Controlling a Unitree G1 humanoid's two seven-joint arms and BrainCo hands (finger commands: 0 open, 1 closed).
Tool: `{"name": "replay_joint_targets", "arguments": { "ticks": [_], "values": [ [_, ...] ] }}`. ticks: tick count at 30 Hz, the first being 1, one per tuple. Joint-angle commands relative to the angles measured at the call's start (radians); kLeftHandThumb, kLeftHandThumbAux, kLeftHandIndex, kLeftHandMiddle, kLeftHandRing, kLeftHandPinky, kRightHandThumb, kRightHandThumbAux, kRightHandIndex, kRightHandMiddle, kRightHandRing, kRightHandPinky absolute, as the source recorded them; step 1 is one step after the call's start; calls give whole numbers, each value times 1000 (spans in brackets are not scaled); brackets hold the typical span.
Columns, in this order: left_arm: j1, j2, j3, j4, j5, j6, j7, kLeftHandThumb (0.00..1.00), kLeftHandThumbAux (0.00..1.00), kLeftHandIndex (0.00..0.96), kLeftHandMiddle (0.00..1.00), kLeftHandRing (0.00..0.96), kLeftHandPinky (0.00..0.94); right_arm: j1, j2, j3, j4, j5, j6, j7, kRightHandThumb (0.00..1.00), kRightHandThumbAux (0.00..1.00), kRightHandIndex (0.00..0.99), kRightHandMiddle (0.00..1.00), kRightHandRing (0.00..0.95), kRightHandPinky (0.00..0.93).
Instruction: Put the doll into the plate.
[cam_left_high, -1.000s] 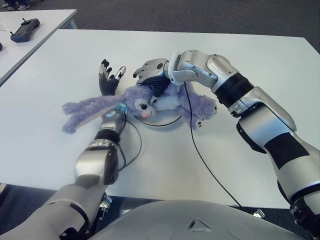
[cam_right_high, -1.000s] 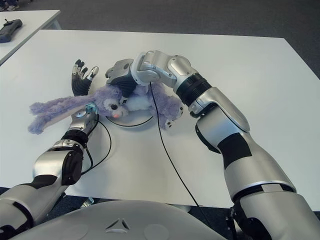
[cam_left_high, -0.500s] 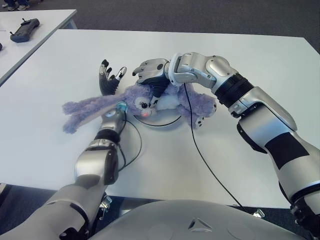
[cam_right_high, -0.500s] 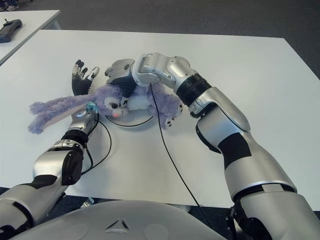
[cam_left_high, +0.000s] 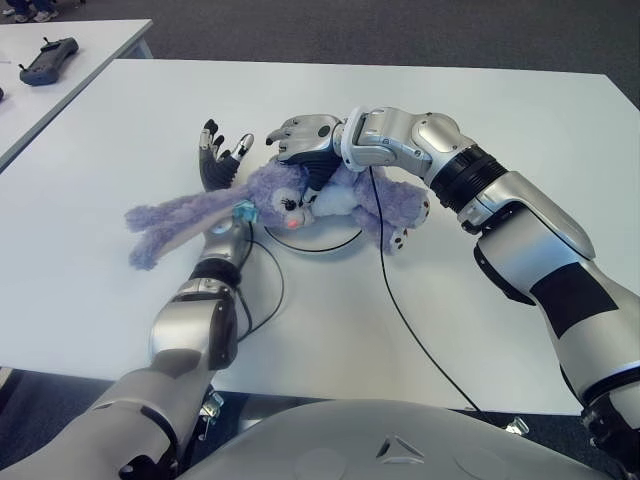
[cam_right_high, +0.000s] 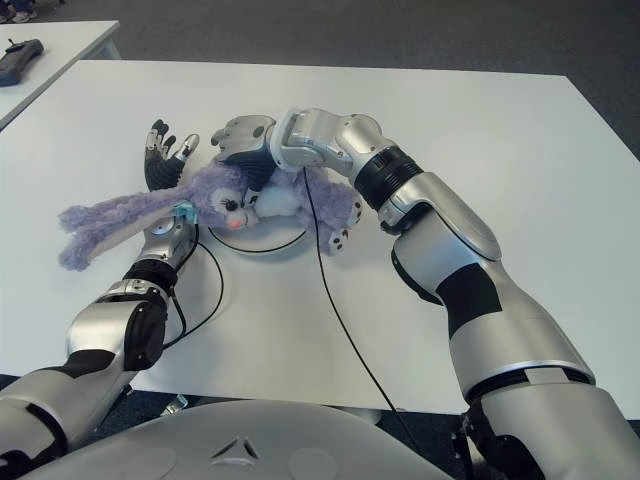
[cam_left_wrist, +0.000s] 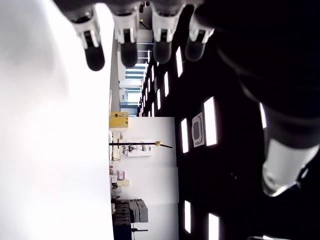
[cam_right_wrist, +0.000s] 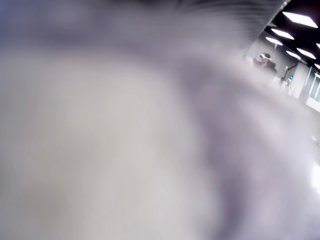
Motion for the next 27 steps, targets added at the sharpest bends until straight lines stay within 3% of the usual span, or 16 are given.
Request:
{"name": "replay_joint_targets", "arguments": {
  "ticks": [1,6,14,27],
  "values": [
    [261,-165,-10,172,12,17,-14,0,620,26,71,82,112,51,6,82,97,-96,27,-13,214,407,0,0,0,0],
    [261,-165,-4,173,6,8,-25,0,610,33,68,81,118,-1,2,65,117,-74,-5,-61,178,370,0,0,0,0],
    [260,-174,5,171,-3,-11,-32,0,576,45,89,97,123,-126,-34,-33,87,15,-61,-78,116,330,0,0,0,0],
    [257,-174,1,172,3,-8,-23,0,533,56,90,90,103,-80,-47,-139,-40,84,-17,-60,140,290,0,0,0,0]
  ]
}}
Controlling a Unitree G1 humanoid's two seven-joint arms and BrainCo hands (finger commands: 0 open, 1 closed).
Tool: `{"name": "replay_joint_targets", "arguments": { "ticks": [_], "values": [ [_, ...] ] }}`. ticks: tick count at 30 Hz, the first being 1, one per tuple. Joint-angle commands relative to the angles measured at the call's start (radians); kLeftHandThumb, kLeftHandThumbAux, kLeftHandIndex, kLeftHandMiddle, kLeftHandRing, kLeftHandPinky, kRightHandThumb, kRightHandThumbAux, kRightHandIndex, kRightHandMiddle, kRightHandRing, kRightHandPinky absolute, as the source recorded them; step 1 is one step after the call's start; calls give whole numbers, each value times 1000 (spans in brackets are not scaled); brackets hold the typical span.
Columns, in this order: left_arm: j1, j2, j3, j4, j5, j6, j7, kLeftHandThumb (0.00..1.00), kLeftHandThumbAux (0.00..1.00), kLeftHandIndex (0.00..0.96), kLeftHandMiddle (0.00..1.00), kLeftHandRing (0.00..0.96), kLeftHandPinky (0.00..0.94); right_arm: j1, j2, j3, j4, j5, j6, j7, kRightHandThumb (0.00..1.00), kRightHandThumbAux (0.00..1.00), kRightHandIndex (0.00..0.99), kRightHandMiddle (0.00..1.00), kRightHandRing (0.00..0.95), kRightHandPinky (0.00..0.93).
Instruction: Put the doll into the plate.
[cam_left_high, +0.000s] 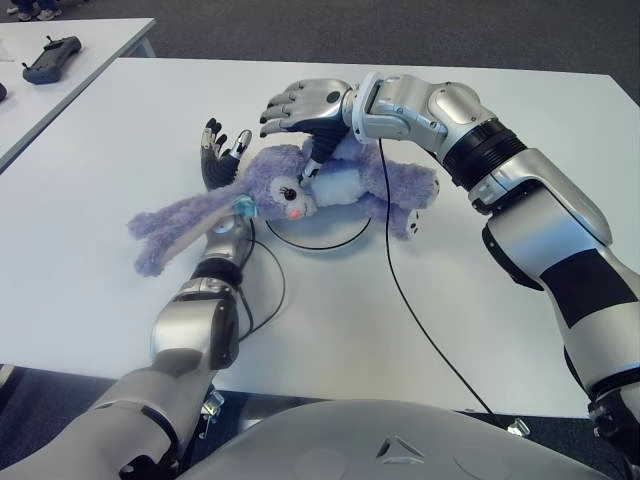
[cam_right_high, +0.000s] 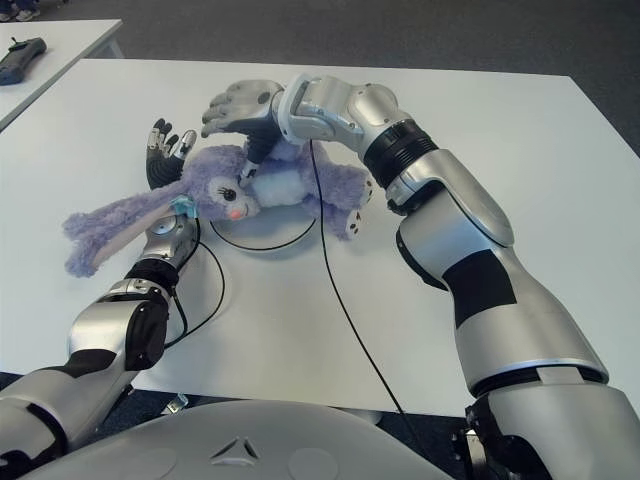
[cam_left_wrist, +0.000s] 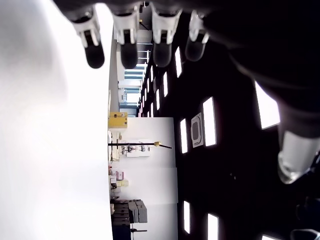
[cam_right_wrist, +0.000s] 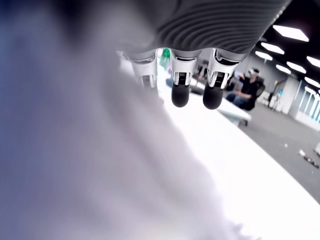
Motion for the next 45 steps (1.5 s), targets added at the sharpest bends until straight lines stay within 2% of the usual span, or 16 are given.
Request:
{"name": "replay_joint_targets", "arguments": {
  "ticks": [1,11,23,32,39,45],
  "values": [
    [260,-166,-1,172,4,-2,-23,0,532,56,90,90,103,13,-14,-63,-63,60,10,27,141,289,0,0,0,0],
    [257,-164,-7,172,10,8,-16,0,538,53,88,88,108,20,-20,-99,-86,111,-4,80,160,267,0,0,0,0],
    [255,-167,-4,172,12,6,-13,0,518,59,101,106,133,51,-60,-121,-205,174,-19,186,144,229,0,0,0,0],
    [251,-165,4,175,7,22,-17,0,512,66,95,96,111,58,-75,-136,-256,193,-25,213,139,205,0,0,0,0],
    [249,-164,2,175,10,24,-15,0,513,64,102,105,130,53,-83,-150,-270,203,-11,217,111,225,0,0,0,0],
    [250,-165,2,174,10,21,-18,0,510,66,105,109,129,-3,-91,-186,-186,201,1,166,80,251,0,0,0,0]
  ]
}}
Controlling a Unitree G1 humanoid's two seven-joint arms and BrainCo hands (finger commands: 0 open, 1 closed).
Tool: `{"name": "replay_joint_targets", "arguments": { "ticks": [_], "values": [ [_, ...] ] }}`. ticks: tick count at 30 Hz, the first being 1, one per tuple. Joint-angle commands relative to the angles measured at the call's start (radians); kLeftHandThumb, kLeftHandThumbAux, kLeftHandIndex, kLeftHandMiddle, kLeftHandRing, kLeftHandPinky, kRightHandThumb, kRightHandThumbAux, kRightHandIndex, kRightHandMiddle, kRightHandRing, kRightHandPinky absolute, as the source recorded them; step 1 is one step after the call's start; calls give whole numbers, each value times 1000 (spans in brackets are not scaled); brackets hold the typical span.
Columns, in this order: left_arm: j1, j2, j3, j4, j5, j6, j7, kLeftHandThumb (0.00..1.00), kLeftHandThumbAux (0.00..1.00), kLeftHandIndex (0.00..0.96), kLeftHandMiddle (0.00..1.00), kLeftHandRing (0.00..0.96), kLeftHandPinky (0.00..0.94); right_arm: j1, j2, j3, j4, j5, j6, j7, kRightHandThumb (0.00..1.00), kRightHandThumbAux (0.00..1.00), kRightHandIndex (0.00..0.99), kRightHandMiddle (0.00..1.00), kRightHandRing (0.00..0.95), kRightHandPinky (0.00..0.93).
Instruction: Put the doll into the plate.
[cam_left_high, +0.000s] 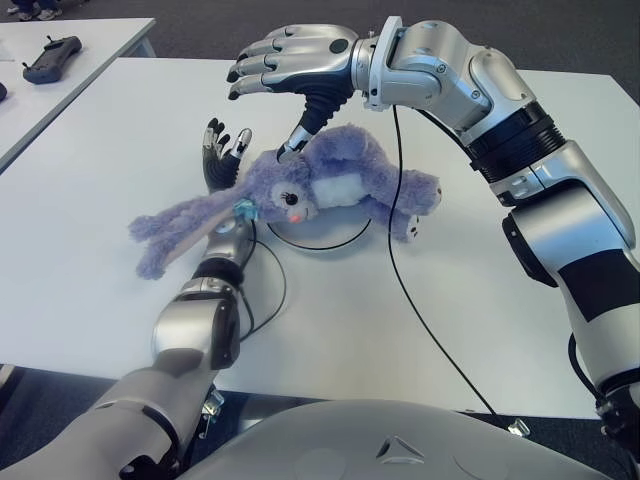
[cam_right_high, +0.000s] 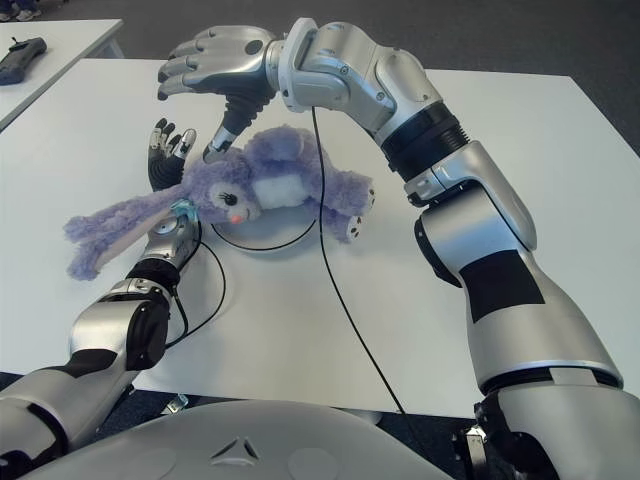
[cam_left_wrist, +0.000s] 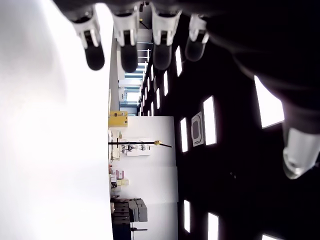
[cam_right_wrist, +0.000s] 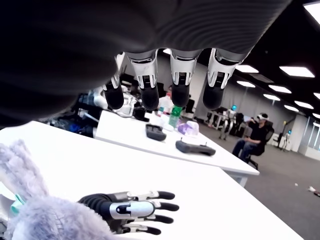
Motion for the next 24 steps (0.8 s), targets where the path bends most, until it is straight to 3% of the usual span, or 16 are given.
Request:
{"name": "replay_joint_targets", "arguments": {
  "ticks": [1,6,11,18,24],
  "values": [
    [252,-160,1,173,0,19,-19,0,510,67,106,109,129,-18,-23,-46,77,6,13,-30,73,257,0,0,0,0],
    [252,-159,2,173,-1,21,-19,0,510,67,105,107,122,-75,-27,-76,200,-7,31,-104,35,285,0,0,0,0],
    [253,-158,1,172,0,14,-19,0,512,65,101,104,123,-158,1,-107,410,7,59,-219,1,315,0,0,0,0],
    [253,-155,2,174,0,16,-26,0,514,65,104,106,123,-177,10,-143,586,35,69,-338,0,353,0,0,0,0],
    [254,-153,6,174,-4,10,-33,0,515,66,103,103,119,-161,7,-177,661,51,82,-429,0,368,0,18,0,0]
  ]
}}
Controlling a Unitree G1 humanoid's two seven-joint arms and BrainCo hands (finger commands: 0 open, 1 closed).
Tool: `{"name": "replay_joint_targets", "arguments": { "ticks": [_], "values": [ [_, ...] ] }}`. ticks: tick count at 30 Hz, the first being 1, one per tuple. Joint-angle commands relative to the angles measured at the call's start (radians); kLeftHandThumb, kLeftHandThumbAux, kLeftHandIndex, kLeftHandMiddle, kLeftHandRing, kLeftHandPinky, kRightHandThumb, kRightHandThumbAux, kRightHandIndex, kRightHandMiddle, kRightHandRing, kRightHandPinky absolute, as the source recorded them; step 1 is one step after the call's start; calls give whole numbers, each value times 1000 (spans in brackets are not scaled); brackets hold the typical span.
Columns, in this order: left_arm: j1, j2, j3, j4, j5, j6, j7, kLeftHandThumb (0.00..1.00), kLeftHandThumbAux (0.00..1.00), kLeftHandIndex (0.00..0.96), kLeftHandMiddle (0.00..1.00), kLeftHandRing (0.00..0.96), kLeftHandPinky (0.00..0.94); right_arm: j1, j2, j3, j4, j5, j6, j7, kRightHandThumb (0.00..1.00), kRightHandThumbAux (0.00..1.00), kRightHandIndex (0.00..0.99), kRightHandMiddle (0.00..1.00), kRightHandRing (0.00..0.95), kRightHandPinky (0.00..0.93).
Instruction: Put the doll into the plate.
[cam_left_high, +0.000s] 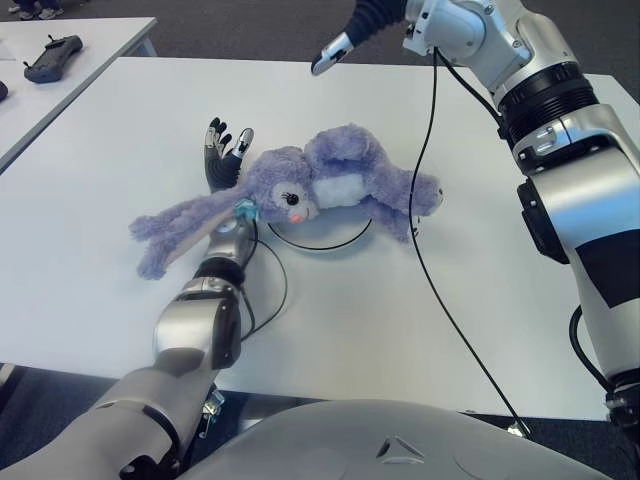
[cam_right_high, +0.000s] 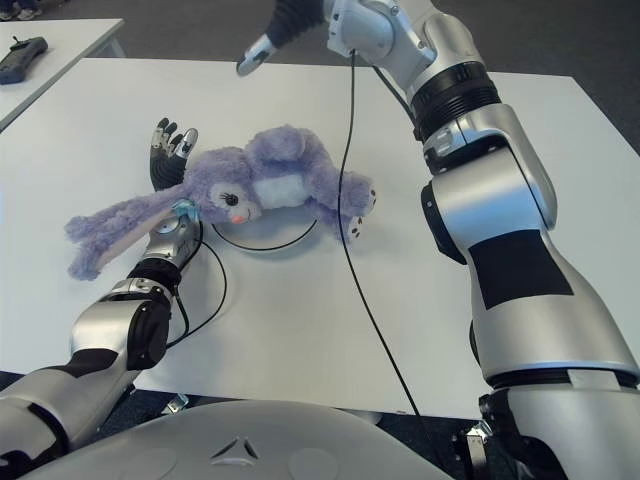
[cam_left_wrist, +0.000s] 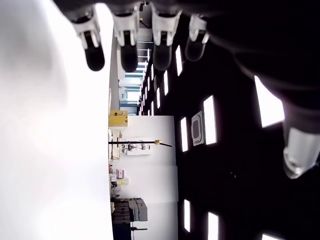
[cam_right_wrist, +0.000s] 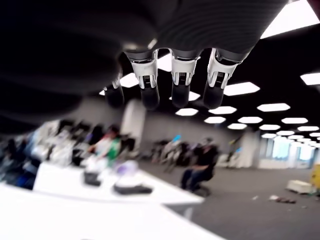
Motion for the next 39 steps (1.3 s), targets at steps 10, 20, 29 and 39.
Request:
{"name": "replay_joint_targets", "arguments": {
  "ticks": [10,20,29,39],
  "values": [
    [260,-143,11,173,-7,11,-45,0,523,71,109,109,125,43,40,-113,205,116,65,-123,0,400,0,52,29,0],
    [267,-131,15,172,-8,11,-50,0,520,67,108,111,141,133,73,-277,266,292,91,-9,0,471,0,36,0,0],
    [271,-123,17,171,-9,16,-52,0,511,71,121,125,141,209,111,-386,267,403,97,71,0,518,0,15,0,0],
    [276,-112,18,170,-4,15,-52,0,512,72,128,132,150,277,176,-524,270,534,173,125,0,531,4,14,0,0]
  ]
}}
